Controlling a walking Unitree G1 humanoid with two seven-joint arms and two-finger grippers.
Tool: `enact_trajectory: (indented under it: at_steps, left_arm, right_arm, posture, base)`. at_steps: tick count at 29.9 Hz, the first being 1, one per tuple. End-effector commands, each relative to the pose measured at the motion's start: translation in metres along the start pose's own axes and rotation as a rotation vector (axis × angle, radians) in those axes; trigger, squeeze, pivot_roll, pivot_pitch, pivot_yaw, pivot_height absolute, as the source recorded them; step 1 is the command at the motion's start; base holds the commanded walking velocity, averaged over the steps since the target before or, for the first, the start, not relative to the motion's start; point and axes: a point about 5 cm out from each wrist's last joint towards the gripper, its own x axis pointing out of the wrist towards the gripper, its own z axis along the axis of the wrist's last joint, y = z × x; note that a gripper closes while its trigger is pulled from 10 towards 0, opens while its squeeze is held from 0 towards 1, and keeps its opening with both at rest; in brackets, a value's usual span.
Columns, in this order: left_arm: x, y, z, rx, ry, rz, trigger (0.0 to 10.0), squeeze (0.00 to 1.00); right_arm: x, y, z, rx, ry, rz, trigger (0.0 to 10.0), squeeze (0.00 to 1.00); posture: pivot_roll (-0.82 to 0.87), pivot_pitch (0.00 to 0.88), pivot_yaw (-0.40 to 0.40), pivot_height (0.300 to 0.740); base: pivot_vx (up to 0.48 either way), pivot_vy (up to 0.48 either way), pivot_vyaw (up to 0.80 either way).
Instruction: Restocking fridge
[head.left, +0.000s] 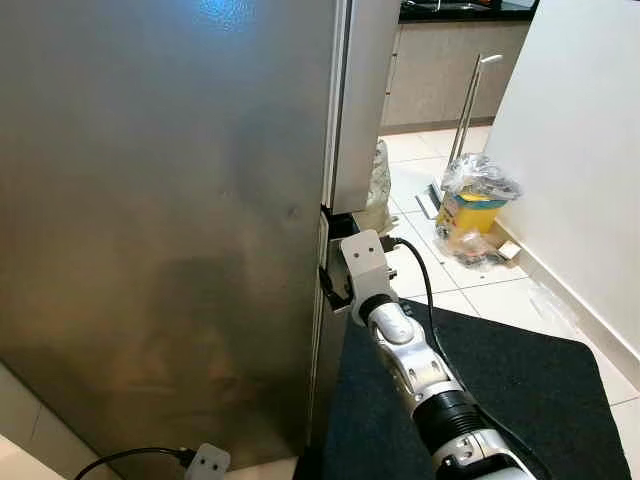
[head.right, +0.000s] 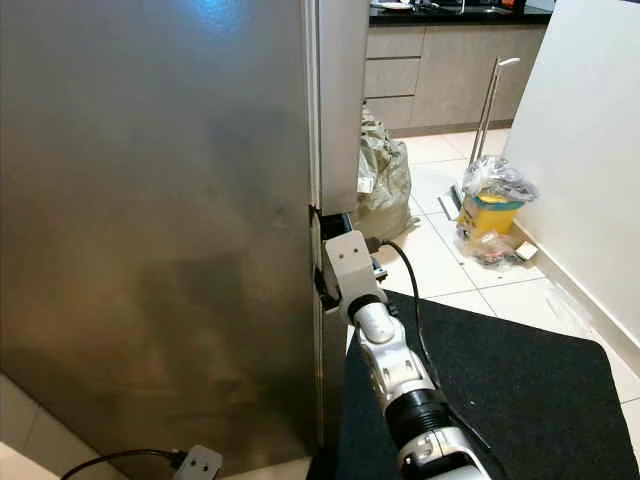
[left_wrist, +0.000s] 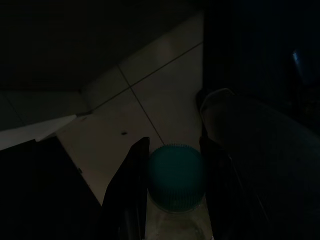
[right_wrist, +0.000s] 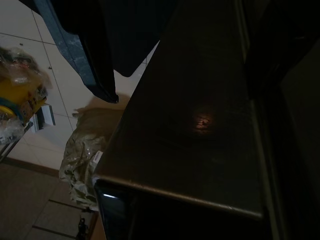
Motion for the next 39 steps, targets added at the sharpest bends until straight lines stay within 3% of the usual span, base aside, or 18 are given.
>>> enact_trajectory:
  at_steps: [1, 23, 33, 39]
  left_arm:
    - [-0.003, -0.012, -0.026, -0.008, 0.101, -0.043, 10.0, 0.0]
    - [-0.004, -0.011, -0.028, -0.005, 0.105, -0.043, 10.0, 0.0]
    - [-0.004, -0.01, -0.027, -0.002, 0.103, -0.043, 10.0, 0.0]
    - [-0.004, -0.01, -0.027, -0.004, 0.102, -0.043, 10.0, 0.0]
  right_arm:
    - [-0.001, -0.043, -0.006, 0.007, 0.037, -0.216, 10.0, 0.0]
    - [-0.007, -0.065, -0.017, -0.026, 0.078, -0.302, 10.0, 0.0]
    - [-0.007, -0.061, -0.019, -0.021, 0.081, -0.289, 10.0, 0.0]
    - [-0.012, -0.057, -0.038, -0.035, 0.135, -0.269, 10.0, 0.0]
  posture:
    - [-0.04, 0.036, -0.015, 0.74]
    - [-0.04, 0.036, -0.015, 0.74]
    - [-0.04, 0.038, -0.012, 0.74]
    - [-0.04, 0.038, -0.013, 0.74]
  base:
    - [0.0, 0.0, 0.0]
    - [0.0, 0.0, 0.0]
    - [0.0, 0.0, 0.0]
    - [0.0, 0.0, 0.0]
